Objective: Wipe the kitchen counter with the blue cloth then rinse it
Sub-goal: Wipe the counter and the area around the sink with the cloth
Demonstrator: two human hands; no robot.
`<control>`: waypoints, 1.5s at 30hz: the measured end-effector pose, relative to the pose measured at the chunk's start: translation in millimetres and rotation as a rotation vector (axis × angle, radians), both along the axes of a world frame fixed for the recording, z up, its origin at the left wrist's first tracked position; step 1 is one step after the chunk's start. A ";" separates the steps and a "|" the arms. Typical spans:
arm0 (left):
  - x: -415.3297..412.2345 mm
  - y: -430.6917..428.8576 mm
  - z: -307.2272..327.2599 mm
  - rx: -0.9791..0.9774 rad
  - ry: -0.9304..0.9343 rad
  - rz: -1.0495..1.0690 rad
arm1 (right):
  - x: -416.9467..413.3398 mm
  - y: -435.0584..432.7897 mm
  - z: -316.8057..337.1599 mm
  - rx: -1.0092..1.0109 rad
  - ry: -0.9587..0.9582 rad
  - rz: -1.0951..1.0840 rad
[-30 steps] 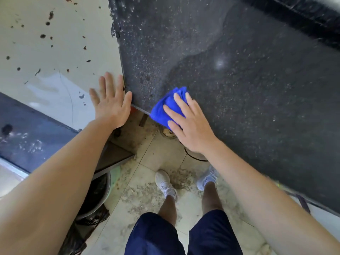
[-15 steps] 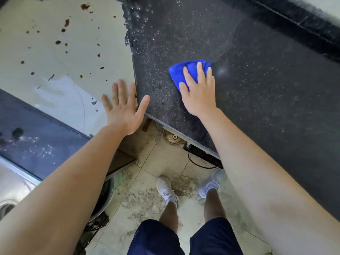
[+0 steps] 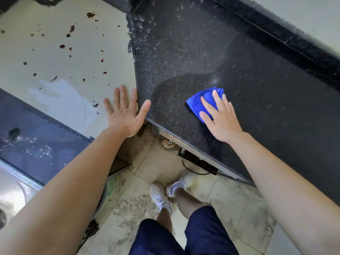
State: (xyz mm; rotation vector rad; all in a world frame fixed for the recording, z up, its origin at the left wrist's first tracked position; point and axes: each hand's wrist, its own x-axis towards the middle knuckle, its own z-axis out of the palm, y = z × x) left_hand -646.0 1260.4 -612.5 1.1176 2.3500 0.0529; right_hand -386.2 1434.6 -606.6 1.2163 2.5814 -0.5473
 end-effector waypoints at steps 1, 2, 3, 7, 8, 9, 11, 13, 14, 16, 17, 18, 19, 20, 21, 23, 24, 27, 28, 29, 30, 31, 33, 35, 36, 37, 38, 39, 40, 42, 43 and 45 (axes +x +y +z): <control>-0.6 -0.3 -0.6 -0.009 -0.001 -0.003 | -15.7 9.2 -0.1 0.000 -0.006 -0.042; -0.7 -0.5 -1.6 -0.016 -0.003 -0.006 | -32.8 17.7 -1.0 0.002 -0.011 -0.076; -0.8 -0.9 -2.1 -0.021 -0.001 -0.008 | -50.8 24.1 -3.5 0.005 -0.009 -0.106; -1.0 -2.8 -5.1 -0.012 0.038 -0.009 | -116.4 13.8 -12.7 0.074 0.043 -0.181; -1.6 -3.0 -5.6 -0.014 0.041 -0.004 | -125.3 4.7 -14.0 0.075 0.052 -0.131; -2.0 -3.0 -6.1 -0.024 0.033 0.000 | -127.5 -4.5 -14.6 0.068 0.061 -0.040; -2.1 -5.2 -5.9 -0.052 0.001 0.017 | -110.3 -16.9 -13.9 0.037 0.109 0.190; -2.6 -6.1 -5.0 -0.057 0.003 0.020 | -70.7 -13.5 -15.6 0.023 0.150 0.357; -2.3 -6.3 -3.8 -0.057 0.020 0.014 | -47.2 -7.2 -16.2 0.021 0.152 0.391; -1.0 -4.5 -2.0 -0.055 0.058 -0.003 | -1.4 14.8 -17.2 0.033 0.140 0.343; -0.3 -1.7 -1.8 -0.048 0.073 -0.006 | 16.5 31.4 -16.5 0.047 0.132 0.264; -0.5 2.8 -0.8 -0.037 0.087 -0.009 | 29.5 52.4 -15.7 0.062 0.117 0.164; -2.2 9.3 0.6 -0.022 0.104 -0.015 | 36.7 76.2 -15.4 0.076 0.091 0.058; -5.3 18.1 2.5 -0.006 0.121 -0.023 | 38.7 101.6 -15.4 0.089 0.059 -0.046; -9.7 29.2 4.3 0.007 0.136 -0.033 | 36.1 126.1 -16.0 0.099 0.034 -0.140; -23.4 55.2 8.5 0.018 0.155 -0.045 | 17.4 163.7 -17.8 0.113 0.025 -0.285; -33.2 69.2 10.3 0.014 0.161 -0.039 | 1.9 174.8 -18.9 0.122 0.033 -0.344; -68.7 109.1 11.8 -0.015 0.153 0.012 | -55.3 166.3 -23.7 0.172 0.055 -0.442; -79.6 120.3 10.3 -0.031 0.138 0.037 | -71.5 149.4 -26.4 0.194 0.087 -0.373; -87.9 130.0 8.0 -0.048 0.118 0.064 | -83.9 127.2 -27.7 0.205 0.142 -0.242; -92.5 137.0 5.9 -0.067 0.097 0.092 | -90.3 102.7 -28.0 0.193 0.196 -0.074; -93.7 140.8 3.5 -0.086 0.086 0.114 | -89.6 80.0 -29.8 0.177 0.248 0.098; -92.3 144.7 -2.1 -0.106 0.112 0.123 | -72.9 59.8 -29.3 0.131 0.289 0.346; -90.4 148.5 -4.0 -0.120 0.117 0.120 | -48.5 81.5 -26.2 0.137 0.266 0.499; -90.0 149.4 -3.1 -0.126 0.108 0.123 | -38.5 100.9 -24.8 0.160 0.244 0.522; -90.0 150.3 -2.4 -0.130 0.101 0.123 | -30.1 122.3 -24.5 0.187 0.221 0.487; -90.1 151.1 -2.4 -0.135 0.097 0.120 | -23.3 145.2 -25.7 0.218 0.200 0.392; -90.6 152.0 -2.6 -0.144 0.095 0.116 | -18.5 168.5 -28.5 0.249 0.185 0.258; -91.1 152.7 -2.5 -0.153 0.095 0.113 | -17.6 190.1 -30.9 0.261 0.170 0.100; -90.9 152.9 -2.2 -0.170 0.097 0.107 | -34.0 221.1 -32.7 0.230 0.149 -0.215; -91.1 153.0 -1.9 -0.178 0.097 0.107 | -50.8 229.1 -32.6 0.214 0.142 -0.335; -92.4 154.2 -0.9 -0.190 0.086 0.115 | -89.1 227.6 -30.9 0.207 0.137 -0.426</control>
